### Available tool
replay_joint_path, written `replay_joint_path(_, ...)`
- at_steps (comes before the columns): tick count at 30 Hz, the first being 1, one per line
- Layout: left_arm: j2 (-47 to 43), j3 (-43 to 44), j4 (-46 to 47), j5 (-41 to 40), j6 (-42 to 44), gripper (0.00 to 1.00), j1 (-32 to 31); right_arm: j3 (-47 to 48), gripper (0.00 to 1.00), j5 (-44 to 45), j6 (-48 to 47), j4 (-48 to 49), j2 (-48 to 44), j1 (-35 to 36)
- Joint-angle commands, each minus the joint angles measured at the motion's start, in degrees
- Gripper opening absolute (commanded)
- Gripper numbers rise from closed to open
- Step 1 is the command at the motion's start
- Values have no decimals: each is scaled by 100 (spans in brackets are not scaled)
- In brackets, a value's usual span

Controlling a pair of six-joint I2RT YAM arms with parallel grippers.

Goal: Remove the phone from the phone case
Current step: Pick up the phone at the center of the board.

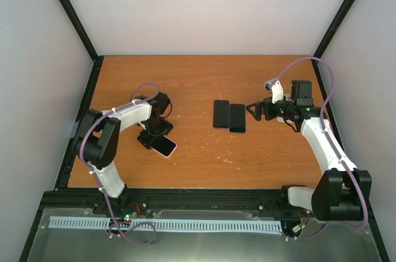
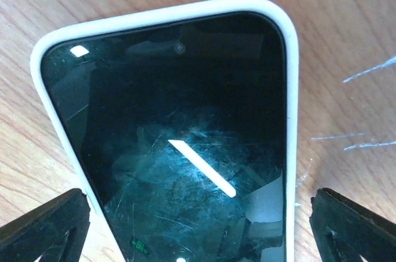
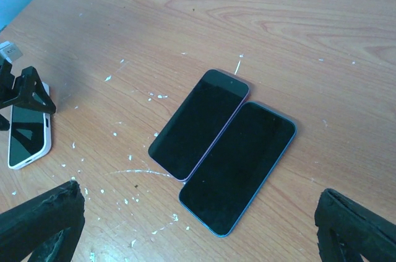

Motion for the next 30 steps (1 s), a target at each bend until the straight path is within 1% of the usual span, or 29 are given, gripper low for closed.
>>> replay_joint_path(1,117,155,-153,61,7,98,111,86,100,-99,-101,-60,106,1)
replay_joint_path(6,154,128,-159,7,-57,99,138,116,100,-308,-130,-116,115,2)
replay_joint_path(13,170,-24,46,41,-217,98,152,133,100,-275,-160,-145,145,2)
replay_joint_path(21,307,-103,245,313,-418,93,152,157,100,-246,-183,-195,209,1)
replay_joint_path(24,316,-163,342,418,-502,92,150,170,100,-215,-192,-217,233,2)
replay_joint_path(30,281,-467,586,487,-688,95,147,197,100,-234,-208,-266,281,2)
